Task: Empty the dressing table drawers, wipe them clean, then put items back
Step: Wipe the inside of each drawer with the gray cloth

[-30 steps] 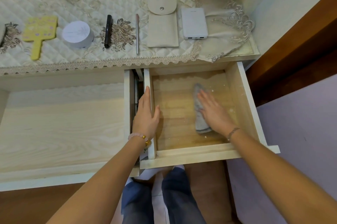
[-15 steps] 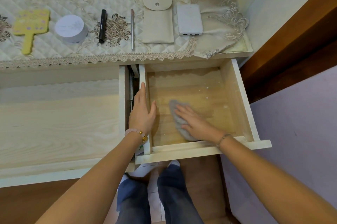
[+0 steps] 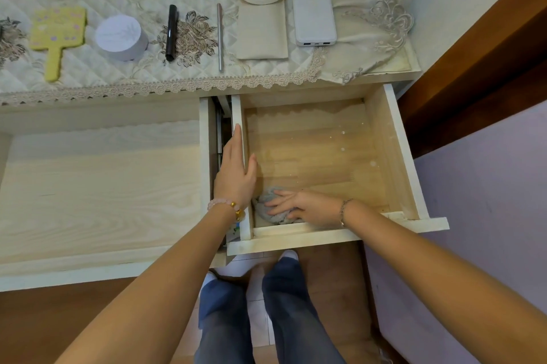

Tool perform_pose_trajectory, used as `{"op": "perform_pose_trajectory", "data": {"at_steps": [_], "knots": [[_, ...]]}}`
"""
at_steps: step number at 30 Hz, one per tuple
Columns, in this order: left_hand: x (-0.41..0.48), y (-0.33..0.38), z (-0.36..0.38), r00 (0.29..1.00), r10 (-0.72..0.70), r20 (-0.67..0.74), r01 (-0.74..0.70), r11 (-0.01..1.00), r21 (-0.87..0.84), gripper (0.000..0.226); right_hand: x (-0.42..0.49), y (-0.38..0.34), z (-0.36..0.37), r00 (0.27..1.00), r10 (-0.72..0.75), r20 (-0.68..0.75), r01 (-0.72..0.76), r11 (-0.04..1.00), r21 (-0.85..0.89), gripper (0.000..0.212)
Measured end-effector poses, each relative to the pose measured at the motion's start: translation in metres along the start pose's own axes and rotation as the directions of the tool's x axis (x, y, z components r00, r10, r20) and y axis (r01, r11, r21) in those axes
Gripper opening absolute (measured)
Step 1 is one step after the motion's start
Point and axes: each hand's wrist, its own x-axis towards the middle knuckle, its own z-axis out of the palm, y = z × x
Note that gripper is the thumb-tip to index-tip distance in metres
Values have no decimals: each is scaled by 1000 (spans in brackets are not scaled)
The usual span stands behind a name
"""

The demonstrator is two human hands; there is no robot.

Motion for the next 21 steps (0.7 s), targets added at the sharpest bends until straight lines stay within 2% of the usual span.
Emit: {"op": "perform_pose_trajectory", "data": {"at_steps": [3, 6, 9, 13, 14, 17, 21], "knots": [[0, 0, 0, 1000, -7, 8, 7, 1000, -3, 61, -27, 13, -3, 995, 48, -90, -46, 999, 29, 45], [0, 0, 0, 1000, -7, 17, 7, 1000, -18, 61, -66, 36, -18, 970, 169, -173, -173, 985, -6, 49], [-1, 2, 0, 1000, -13, 20, 14, 1000, -27, 62, -93, 58, -31, 913, 274, -301, -304, 951, -55, 52], [-1, 3, -1, 1000, -10, 17, 11, 1000, -19, 62, -91, 60, -32, 843, 325, -429, -377, 925, -41, 52], [-1, 3, -1, 1000, -12, 17, 12, 1000, -21, 62, -88, 61, -32, 807, 346, -479, -404, 914, -20, 51], [-2, 4, -1, 1000, -16, 8, 17, 1000, -23, 62, -75, 67, -39, 657, 469, -591, -451, 872, 190, 51], [-1, 5, -1, 1000, -20, 5, 20, 1000, -18, 62, -53, 66, -50, 542, 516, -663, -468, 841, 271, 49]]}}
